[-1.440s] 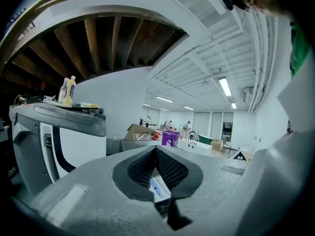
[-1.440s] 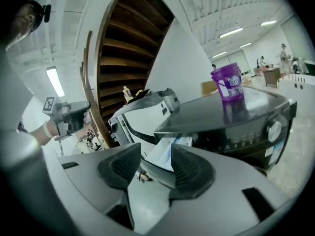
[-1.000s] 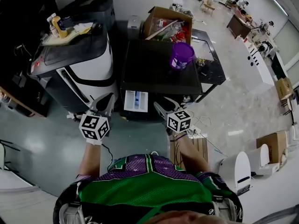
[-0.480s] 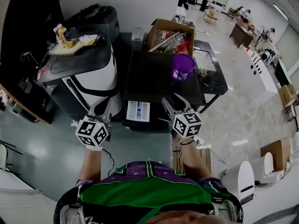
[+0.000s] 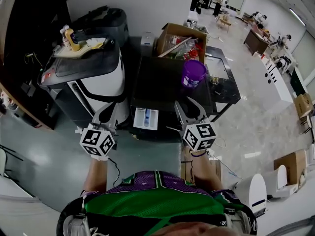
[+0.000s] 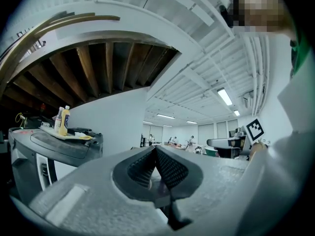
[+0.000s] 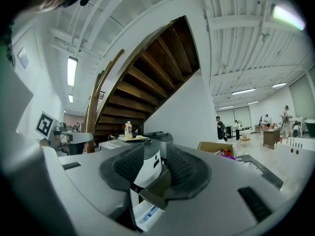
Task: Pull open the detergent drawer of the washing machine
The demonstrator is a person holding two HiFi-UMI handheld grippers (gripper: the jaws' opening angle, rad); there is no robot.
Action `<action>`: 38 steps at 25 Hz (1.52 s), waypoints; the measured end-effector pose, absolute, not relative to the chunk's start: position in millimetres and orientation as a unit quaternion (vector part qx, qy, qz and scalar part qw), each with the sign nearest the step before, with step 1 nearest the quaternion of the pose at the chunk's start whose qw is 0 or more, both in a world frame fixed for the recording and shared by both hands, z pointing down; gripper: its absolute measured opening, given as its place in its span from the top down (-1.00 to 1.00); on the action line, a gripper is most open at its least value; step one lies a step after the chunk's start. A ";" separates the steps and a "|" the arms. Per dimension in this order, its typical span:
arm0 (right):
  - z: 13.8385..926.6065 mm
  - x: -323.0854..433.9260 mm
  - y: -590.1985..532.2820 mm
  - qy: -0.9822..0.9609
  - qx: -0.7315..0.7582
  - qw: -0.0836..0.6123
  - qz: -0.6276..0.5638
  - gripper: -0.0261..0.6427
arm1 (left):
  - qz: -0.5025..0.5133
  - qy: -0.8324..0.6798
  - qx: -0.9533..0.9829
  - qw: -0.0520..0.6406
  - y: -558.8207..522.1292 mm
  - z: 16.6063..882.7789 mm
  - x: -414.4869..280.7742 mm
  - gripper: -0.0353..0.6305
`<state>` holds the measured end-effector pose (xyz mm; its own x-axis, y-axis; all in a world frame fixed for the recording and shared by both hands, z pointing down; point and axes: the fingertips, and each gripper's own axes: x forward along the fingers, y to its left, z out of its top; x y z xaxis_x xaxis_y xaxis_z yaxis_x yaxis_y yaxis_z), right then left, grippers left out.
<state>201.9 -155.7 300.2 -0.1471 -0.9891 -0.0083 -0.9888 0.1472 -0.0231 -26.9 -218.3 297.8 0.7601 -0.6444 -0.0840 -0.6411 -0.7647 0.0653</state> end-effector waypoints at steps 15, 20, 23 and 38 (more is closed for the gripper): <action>294.6 193.9 -154.9 0.769 -0.639 0.020 -0.007 0.79 | -0.054 -0.345 0.937 0.015 -211.2 296.0 -24.0 0.85; 293.8 193.2 -153.7 0.772 -0.635 0.029 -0.007 0.83 | -0.045 -0.342 0.938 0.015 -207.5 299.3 -21.6 0.85; 293.2 191.8 -152.2 0.771 -0.636 0.030 -0.002 0.87 | -0.043 -0.341 0.939 0.016 -206.0 301.7 -22.6 0.85; 289.3 188.8 -147.4 0.768 -0.640 0.019 0.008 0.92 | -0.043 -0.333 0.942 0.015 -201.4 299.5 -17.9 0.85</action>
